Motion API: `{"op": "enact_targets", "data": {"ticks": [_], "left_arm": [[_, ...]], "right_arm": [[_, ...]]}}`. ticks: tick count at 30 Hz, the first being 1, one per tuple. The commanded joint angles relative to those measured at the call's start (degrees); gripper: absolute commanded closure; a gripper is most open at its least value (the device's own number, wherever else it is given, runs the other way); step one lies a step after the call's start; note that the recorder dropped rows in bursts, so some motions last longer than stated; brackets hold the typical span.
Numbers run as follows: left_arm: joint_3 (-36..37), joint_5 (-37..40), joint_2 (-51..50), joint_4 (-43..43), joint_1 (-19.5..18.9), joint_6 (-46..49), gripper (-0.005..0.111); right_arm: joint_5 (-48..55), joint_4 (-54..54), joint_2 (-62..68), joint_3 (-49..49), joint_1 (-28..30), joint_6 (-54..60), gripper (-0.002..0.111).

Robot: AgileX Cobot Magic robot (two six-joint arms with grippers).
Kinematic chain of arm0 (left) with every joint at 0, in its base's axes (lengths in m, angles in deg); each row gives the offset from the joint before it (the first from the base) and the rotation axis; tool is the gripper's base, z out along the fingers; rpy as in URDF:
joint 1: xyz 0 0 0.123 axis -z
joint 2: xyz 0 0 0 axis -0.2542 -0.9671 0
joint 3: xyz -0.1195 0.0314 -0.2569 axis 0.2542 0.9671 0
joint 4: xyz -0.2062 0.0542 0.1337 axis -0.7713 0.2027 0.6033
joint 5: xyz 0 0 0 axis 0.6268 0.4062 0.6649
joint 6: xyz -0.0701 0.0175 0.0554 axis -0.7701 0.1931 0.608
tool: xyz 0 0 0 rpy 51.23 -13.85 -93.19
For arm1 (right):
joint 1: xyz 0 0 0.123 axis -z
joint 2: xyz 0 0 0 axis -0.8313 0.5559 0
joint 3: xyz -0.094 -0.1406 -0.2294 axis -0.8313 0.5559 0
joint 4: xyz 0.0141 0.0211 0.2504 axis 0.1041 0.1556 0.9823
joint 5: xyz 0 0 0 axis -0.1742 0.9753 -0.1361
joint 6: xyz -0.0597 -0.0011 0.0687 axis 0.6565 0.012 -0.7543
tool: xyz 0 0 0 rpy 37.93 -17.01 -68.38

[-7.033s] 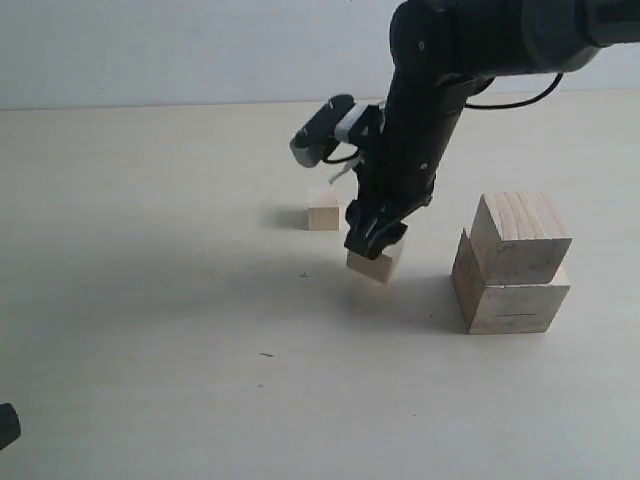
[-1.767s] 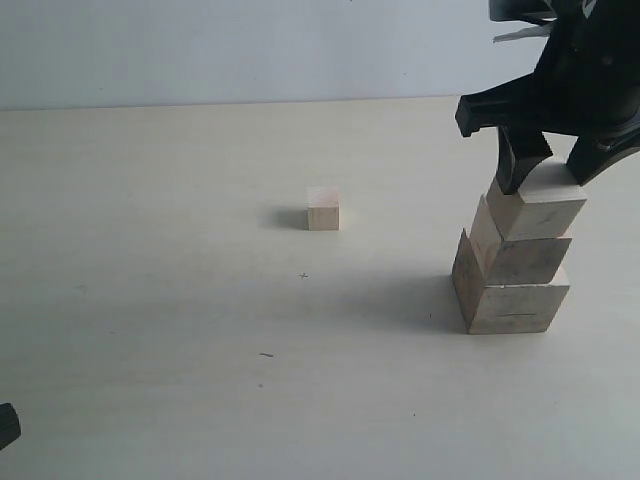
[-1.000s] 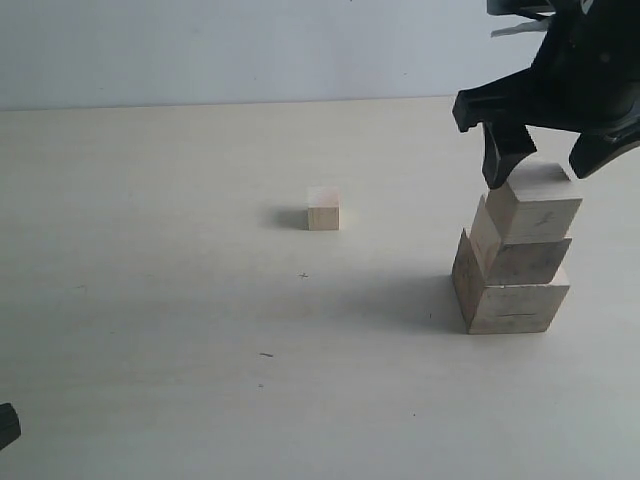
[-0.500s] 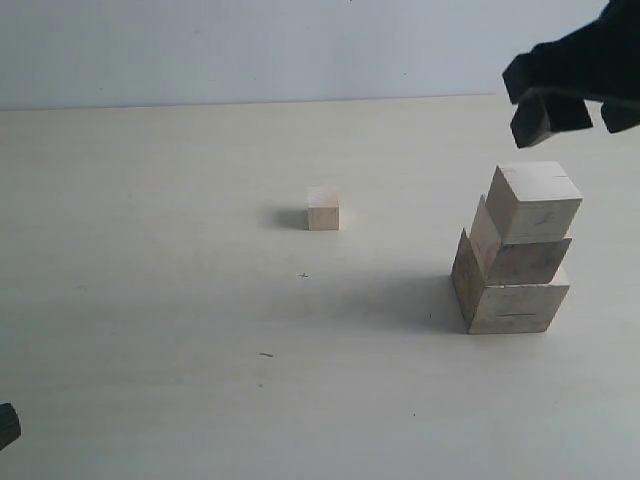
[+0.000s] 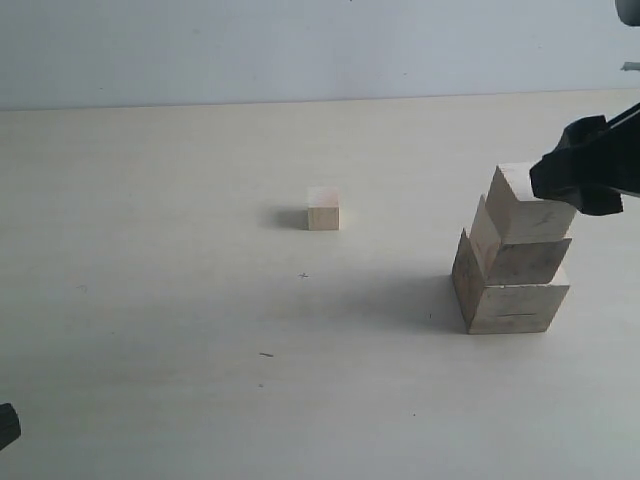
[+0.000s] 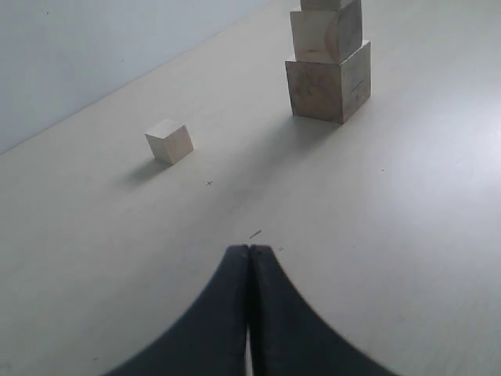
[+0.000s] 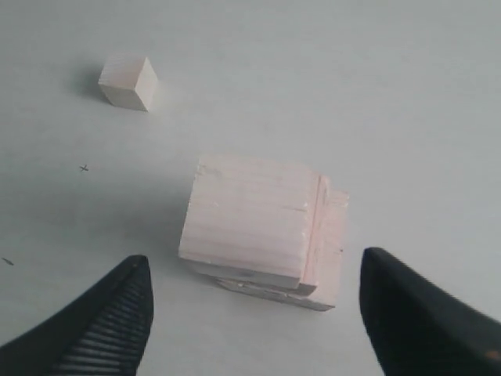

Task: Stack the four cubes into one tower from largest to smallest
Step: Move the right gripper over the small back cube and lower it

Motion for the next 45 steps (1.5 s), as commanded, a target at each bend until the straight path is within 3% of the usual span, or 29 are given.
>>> {"op": "enact_targets", "data": {"ticks": [1,10,25,45], "left_arm": [[0.0,-0.4,0.4,-0.2,-0.1,-0.2,0.107],[0.0,-0.4,0.4,-0.2,-0.1,-0.2,0.107],[0.0,-0.4,0.4,-0.2,-0.1,-0.2,0.107],[0.0,-0.4,0.4,-0.2,-0.1,-0.2,0.107]], "right_arm": [[-4.5,0.0,-0.4,0.3,0.2,1.1,0.038],[-5.2,1.1,0.1,-5.6,-3.0,10.0,0.038],[13.3,1.1,22.7,-32.5,-16.5,12.4,0.038],[11.2,5.8,38.5,-38.0,-16.7,10.1,0.038]]}}
